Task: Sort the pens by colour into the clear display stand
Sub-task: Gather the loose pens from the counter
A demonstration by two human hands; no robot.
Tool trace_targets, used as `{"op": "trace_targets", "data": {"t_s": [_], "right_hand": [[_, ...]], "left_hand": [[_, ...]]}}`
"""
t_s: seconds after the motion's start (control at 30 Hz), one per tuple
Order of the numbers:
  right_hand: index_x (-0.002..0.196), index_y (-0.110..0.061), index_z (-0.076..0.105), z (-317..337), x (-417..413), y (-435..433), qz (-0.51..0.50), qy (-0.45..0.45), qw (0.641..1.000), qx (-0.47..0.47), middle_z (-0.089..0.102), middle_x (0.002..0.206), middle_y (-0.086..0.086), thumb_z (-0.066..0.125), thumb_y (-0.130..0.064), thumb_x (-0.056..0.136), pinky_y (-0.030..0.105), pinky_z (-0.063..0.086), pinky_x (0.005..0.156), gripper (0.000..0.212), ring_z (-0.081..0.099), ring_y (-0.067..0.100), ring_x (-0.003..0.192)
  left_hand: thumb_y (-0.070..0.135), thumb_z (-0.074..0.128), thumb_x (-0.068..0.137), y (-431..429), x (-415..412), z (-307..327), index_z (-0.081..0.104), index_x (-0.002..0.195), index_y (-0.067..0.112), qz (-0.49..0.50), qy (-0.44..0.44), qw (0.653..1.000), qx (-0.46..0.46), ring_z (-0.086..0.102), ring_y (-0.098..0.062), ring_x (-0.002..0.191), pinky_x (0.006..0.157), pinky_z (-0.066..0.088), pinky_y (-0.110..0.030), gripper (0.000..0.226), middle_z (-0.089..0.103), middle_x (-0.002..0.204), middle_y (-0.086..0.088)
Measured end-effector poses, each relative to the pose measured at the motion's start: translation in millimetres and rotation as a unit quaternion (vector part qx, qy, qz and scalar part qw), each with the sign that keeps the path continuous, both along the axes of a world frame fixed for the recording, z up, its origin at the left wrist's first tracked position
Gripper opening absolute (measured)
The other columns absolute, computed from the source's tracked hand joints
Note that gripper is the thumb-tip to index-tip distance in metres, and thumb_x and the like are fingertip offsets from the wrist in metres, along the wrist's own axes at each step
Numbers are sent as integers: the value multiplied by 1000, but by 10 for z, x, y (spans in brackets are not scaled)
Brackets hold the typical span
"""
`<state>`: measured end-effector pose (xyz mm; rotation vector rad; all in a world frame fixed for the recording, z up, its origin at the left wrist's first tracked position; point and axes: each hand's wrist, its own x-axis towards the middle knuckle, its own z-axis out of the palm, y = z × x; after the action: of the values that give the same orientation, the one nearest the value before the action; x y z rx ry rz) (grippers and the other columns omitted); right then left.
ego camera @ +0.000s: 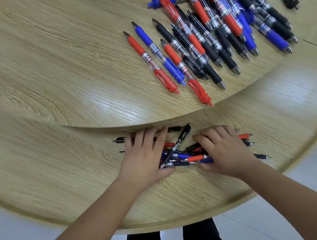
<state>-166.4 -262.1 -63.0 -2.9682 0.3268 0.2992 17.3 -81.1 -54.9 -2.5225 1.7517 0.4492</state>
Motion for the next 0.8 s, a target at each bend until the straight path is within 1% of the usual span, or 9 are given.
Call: {"op": "trace_targets", "data": {"t_s": [0.07,0.17,0.27,0.37,0.43,0.53,0.6,0.67,0.8], "right_hand": [[114,-16,63,-12,54,-47,30,4,999,12,64,107,4,72,-55,65,41,49,80,63,61,28,95],[108,-15,65,-21,102,-39,59,14,998,13,66,101,4,77,-48,62,38,54,72,58,63,27,87],[104,-12,64,-47,123,6,78,-3,997,3,66,94,6,79,-35,60,36,54,60,53,63,27,77],[99,-9,65,-72,155,18,83,-19,996,-7,64,84,8,79,-24,60,35,50,51,45,61,28,67],[96,-8,65,-80,187,5,74,-27,997,-18,63,80,9,79,-17,62,34,49,50,38,59,28,64],[95,-9,62,-82,198,-23,73,-43,996,-28,62,79,9,71,-11,71,35,48,53,26,58,28,64],[96,-8,60,-77,189,-52,87,-51,994,-32,61,80,9,63,-9,78,36,49,54,19,58,29,63],[96,-7,59,-23,205,-126,104,-53,993,-30,60,79,10,55,-6,82,36,48,52,15,58,29,60],[92,-5,52,111,257,-410,135,-66,988,-34,58,76,13,59,-2,77,34,46,46,17,54,28,53]], "left_hand": [[80,61,57,-8,-15,1,43,144,13,-2,-10,1000,-4,52,-29,112,89,41,-50,111,52,135,-7],[79,61,55,0,-37,-18,51,136,11,10,-23,1000,-7,53,-29,109,89,40,-49,106,55,129,-8],[73,61,56,-30,-85,-46,60,122,11,14,-35,999,-25,54,-31,104,90,38,-51,90,57,122,-10],[67,59,62,-78,-115,-83,61,112,11,-29,-46,998,-38,55,-31,93,87,39,-51,74,60,111,-10],[62,60,64,-97,-114,-101,63,107,10,-47,-47,997,-43,57,-30,84,79,44,-46,67,61,98,-9],[52,68,62,-91,-168,-98,63,97,9,-44,-46,997,-31,57,-27,72,62,47,-37,56,58,83,-7],[48,68,60,-78,-241,-88,61,96,9,-19,-52,998,-8,56,-27,71,58,47,-36,54,57,83,-8],[45,71,57,-79,-297,-68,60,96,7,21,-57,998,19,56,-28,73,58,47,-37,56,57,84,-10],[43,82,52,-95,-343,-24,57,100,6,92,-53,993,61,56,-32,77,61,48,-40,66,56,88,-14]]}}
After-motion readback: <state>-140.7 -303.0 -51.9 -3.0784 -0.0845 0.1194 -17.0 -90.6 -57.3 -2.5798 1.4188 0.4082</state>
